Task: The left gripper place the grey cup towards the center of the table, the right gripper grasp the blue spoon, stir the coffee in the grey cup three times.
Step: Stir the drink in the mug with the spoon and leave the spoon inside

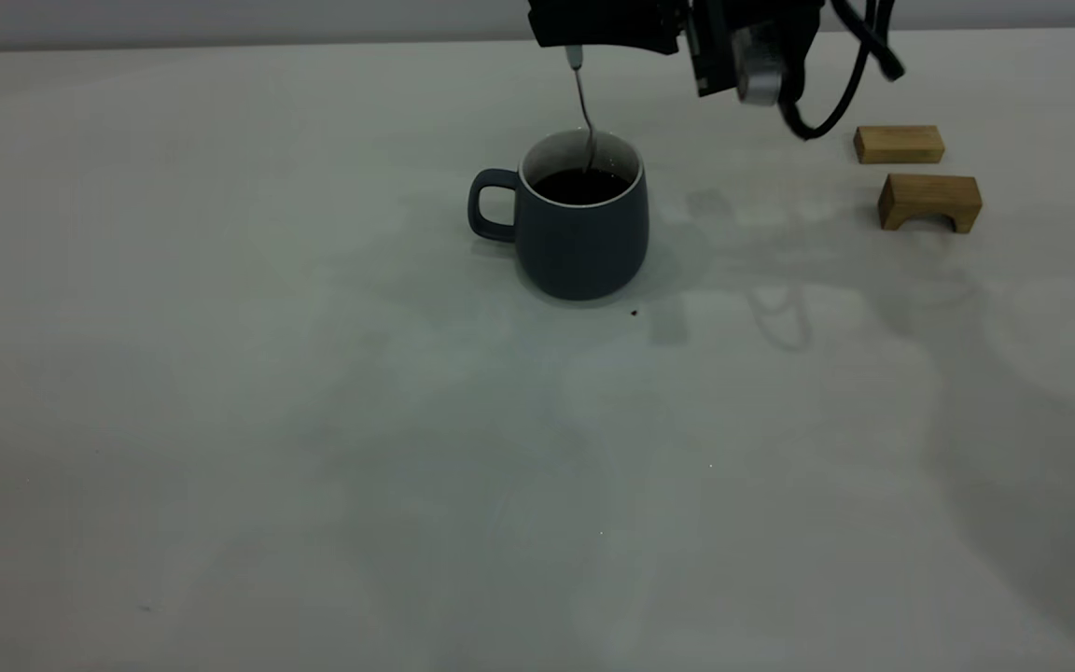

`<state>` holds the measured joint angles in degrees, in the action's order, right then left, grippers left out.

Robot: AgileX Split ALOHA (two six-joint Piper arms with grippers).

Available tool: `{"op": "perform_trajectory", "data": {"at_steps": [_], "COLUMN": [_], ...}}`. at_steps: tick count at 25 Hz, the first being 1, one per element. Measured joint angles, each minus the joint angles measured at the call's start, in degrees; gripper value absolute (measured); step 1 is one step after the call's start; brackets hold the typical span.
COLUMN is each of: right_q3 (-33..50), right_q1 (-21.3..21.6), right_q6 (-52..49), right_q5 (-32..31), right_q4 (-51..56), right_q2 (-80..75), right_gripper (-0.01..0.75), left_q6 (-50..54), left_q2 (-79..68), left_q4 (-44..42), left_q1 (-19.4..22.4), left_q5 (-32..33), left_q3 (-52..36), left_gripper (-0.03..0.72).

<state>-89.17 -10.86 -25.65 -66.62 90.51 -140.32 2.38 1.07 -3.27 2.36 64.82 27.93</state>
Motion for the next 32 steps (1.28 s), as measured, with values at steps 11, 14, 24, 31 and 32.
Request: {"op": "perform_trajectory", "data": {"at_steps": [11, 14, 24, 31, 32], "right_q3": [0.0, 0.0, -0.1, -0.1, -0.1], "right_q1": [0.0, -0.1, 0.4, -0.9, -1.3], "right_q6": [-2.1, -2.1, -9.2, -16.0, -14.4], "right_q5": [1.1, 4.1, 8.5, 4.7, 4.6], "right_q4": [9.7, 10.1, 7.9, 7.4, 8.1], "right_q2": [-6.2, -6.7, -6.8, -6.8, -6.8], "right_gripper": [0.136, 0.136, 0.136, 0.136, 0.136], "left_q6": [0.0, 0.0, 0.0, 0.1, 0.1], "left_q2": [0.0, 0.0, 0.0, 0.0, 0.0], "left_q4": [0.0, 0.0, 0.0, 0.0, 0.0], "left_q1": [0.0, 0.0, 0.0, 0.0, 0.0], "left_q5": [0.0, 0.0, 0.0, 0.0, 0.0], "left_q3": [0.0, 0.0, 0.0, 0.0, 0.0], "left_gripper": [0.242, 0.242, 0.242, 0.242, 0.242]}}
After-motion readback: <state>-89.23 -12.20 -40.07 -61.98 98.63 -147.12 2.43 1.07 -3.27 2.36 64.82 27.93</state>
